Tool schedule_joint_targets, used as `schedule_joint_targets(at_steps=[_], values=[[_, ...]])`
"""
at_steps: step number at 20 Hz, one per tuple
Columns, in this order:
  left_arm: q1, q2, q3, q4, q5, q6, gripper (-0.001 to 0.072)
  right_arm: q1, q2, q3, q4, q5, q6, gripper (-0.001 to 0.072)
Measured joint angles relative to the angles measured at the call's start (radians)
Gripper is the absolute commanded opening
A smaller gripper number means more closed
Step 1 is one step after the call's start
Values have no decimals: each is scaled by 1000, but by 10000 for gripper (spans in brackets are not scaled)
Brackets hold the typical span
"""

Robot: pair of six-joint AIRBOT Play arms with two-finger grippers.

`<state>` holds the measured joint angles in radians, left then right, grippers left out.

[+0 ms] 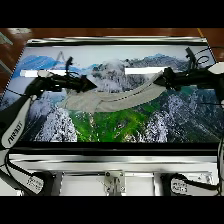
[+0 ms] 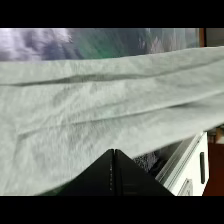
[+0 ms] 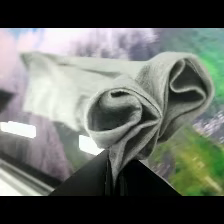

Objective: Fold the shirts.

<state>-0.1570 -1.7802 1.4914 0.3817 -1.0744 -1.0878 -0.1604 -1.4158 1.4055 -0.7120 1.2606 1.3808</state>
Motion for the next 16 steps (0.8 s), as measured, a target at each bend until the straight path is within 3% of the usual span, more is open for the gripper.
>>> schedule_joint_targets(at_steps=[4, 9, 12, 16], values=[[-229, -54, 1, -17, 108, -27, 46, 0, 160, 0, -12, 65, 69, 54], [-444, -148, 2, -169, 160, -45, 46, 0, 277, 0, -23, 103, 134, 54], [-470, -182, 2, -229, 150, -50, 44, 2, 304, 0, -29, 108, 153, 54], [-341, -139, 3, -284, 149, -38, 44, 83, 303, 0, -108, 68, 171, 54]])
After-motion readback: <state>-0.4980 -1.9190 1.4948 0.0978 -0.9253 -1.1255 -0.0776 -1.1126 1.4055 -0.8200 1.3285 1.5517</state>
